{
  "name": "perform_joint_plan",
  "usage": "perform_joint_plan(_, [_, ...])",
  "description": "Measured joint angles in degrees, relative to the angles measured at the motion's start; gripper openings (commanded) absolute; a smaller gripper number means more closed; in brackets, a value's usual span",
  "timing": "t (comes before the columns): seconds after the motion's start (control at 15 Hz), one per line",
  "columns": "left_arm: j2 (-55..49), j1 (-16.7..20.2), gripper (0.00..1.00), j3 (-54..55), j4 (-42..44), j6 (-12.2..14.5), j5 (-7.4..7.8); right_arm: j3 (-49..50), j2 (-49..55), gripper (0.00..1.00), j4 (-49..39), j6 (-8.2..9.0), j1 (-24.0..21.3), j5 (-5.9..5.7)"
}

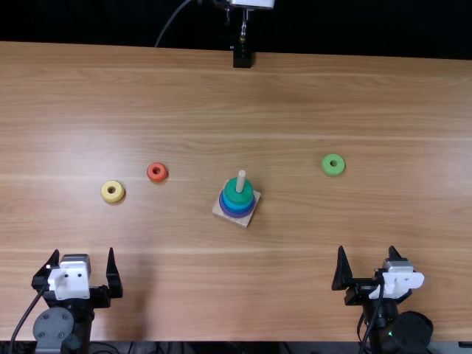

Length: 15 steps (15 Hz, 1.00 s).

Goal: Build the Hanoi tower: stack the rings onto the peg from bottom to top in this color order: purple, dark blue, light blue, dark green, light green, yellow, orange.

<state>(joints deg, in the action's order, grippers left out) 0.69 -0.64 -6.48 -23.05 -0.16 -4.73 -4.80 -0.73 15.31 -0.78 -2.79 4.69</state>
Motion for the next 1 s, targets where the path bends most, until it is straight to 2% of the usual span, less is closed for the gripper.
perform_joint_plan(0.8, [0.0, 0.0, 1.00, 0.0, 0.0, 0.0, -0.02, 0.0, 0.0, 1.00, -0.2, 0.00, 0.0, -0.02])
perform_joint_plan(1.0, [0.0, 0.0, 1.00, 0.0, 0.0, 0.0, -0.04, 1.0, 0.0, 1.00, -8.5, 0.00, -2.1, -0.02])
